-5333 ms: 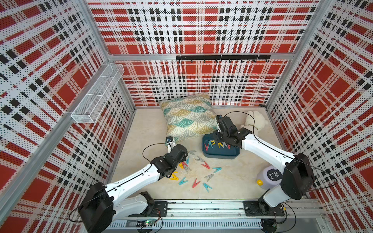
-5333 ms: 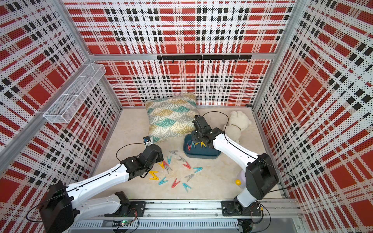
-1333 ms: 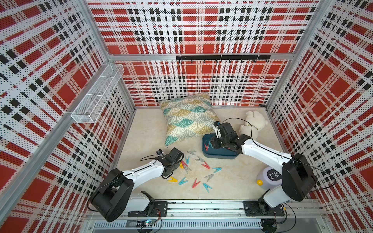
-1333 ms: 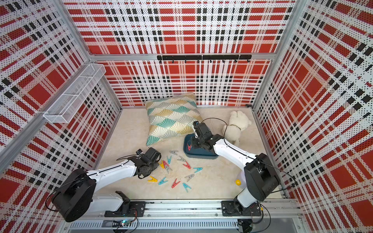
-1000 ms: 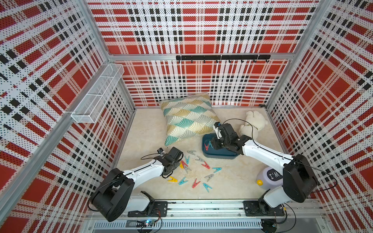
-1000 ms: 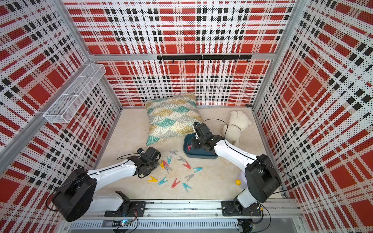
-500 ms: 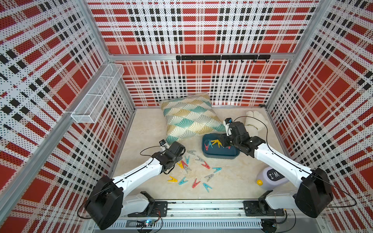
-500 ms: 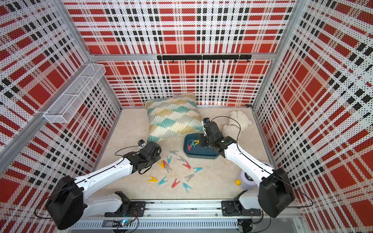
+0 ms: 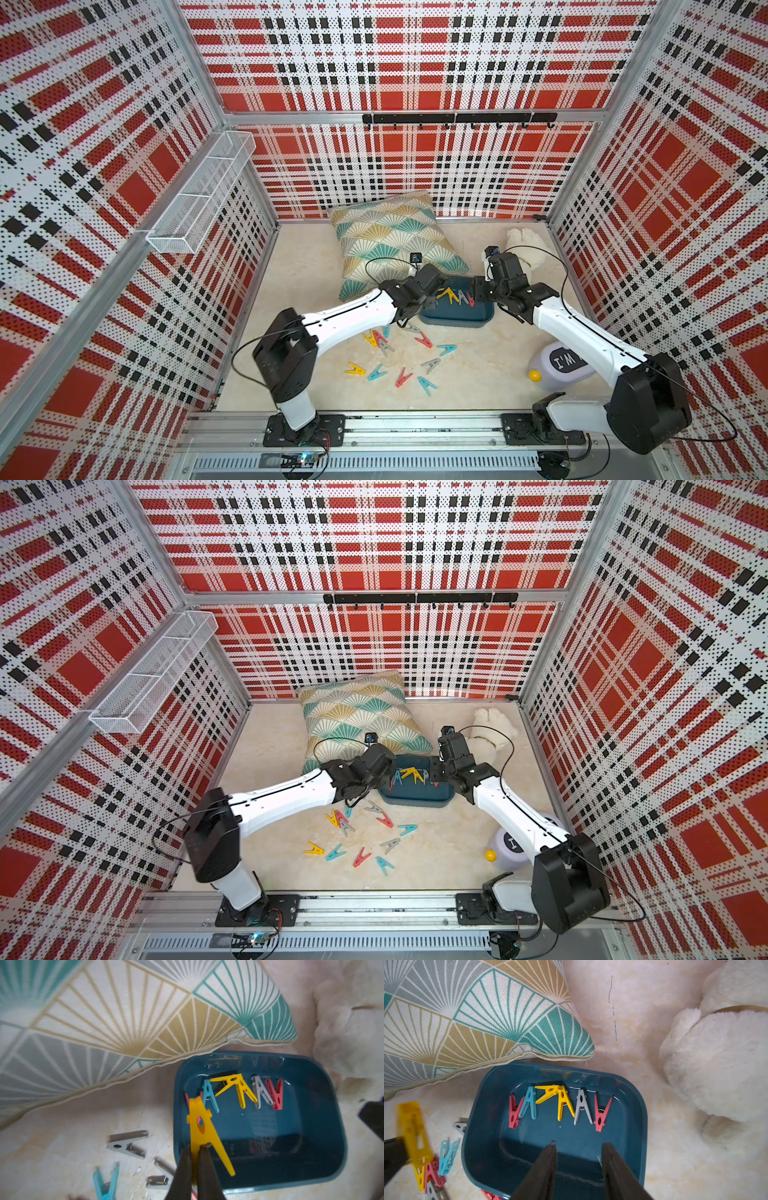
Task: Put the clothespins into the storage box
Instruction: Place the clothespin in the storage box.
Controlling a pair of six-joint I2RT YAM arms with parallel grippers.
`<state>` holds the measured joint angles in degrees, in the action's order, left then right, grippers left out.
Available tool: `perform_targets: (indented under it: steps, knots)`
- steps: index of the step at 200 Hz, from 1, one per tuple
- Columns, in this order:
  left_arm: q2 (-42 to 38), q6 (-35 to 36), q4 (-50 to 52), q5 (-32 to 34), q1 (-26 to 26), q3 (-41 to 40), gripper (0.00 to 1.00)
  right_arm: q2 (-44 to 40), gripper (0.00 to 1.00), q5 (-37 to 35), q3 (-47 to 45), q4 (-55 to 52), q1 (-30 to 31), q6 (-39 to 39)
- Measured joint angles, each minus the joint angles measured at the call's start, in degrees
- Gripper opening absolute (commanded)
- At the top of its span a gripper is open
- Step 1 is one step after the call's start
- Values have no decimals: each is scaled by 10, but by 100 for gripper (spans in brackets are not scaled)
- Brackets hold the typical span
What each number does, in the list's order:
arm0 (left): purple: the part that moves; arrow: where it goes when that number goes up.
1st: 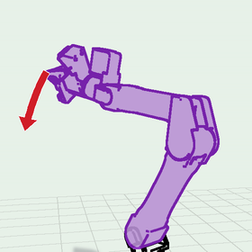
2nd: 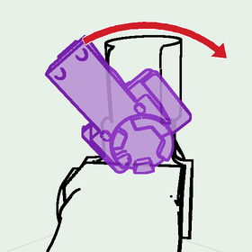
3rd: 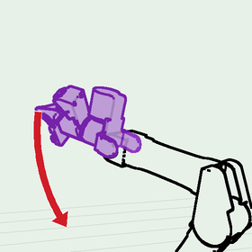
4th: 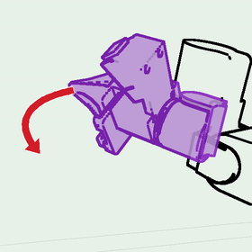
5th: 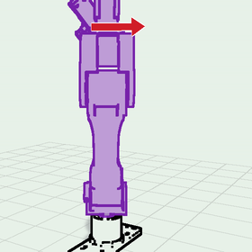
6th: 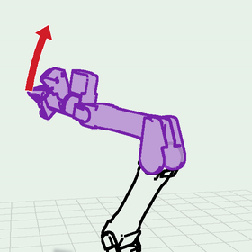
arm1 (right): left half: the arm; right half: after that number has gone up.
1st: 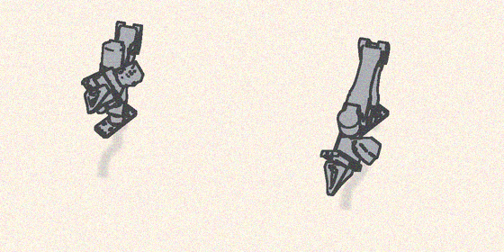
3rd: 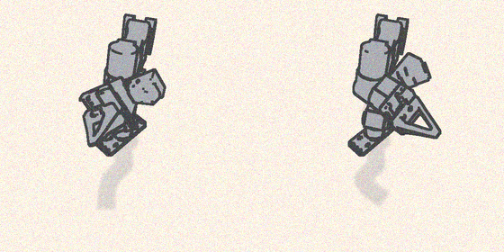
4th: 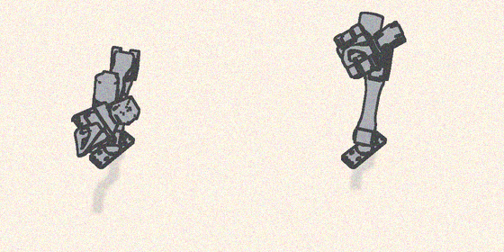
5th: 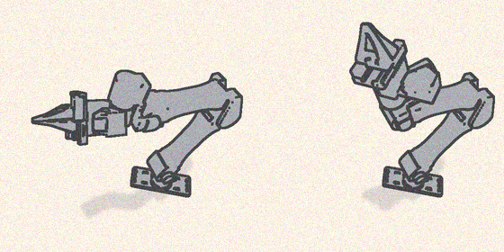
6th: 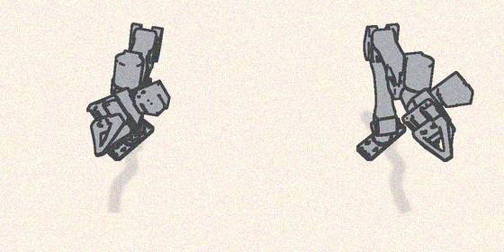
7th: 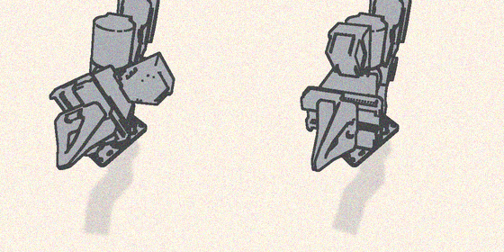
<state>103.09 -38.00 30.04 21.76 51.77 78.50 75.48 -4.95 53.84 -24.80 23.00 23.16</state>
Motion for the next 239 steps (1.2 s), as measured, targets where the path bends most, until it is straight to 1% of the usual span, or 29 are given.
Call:
perform_targets:
  steps: [22, 52, 100, 131, 139, 148, 178, 193, 239]
  knots:
    - [59, 28, 0, -9, 7, 41, 0, 0, 43, -7, 0, -9, 0, 1]
    - [114, 51, 0, -26, 6, 87, 1, 0, 43, -16, 0, -14, 0, 5]
    - [190, 66, 2, -48, -28, 131, 2, 5, 43, -39, 21, -20, -5, 10]
    - [216, 73, 12, -50, -43, 144, 5, 3, 44, -50, 27, -19, -16, 14]
    - [220, 73, 14, -53, -43, 151, 7, 3, 44, -50, 27, -19, -19, 16]
    - [225, 74, 16, -57, -45, 159, 13, 3, 44, -50, 27, -19, -19, 16]
    - [237, 77, 27, -64, -47, 180, 17, 2, 44, -50, 27, -19, -21, 18]
    - [237, 79, 31, -68, -48, 186, 23, -1, 44, -50, 27, -19, -21, 18]
    - [237, 89, 56, -72, -52, 225, 25, -7, 44, -49, 27, -20, -21, 18]
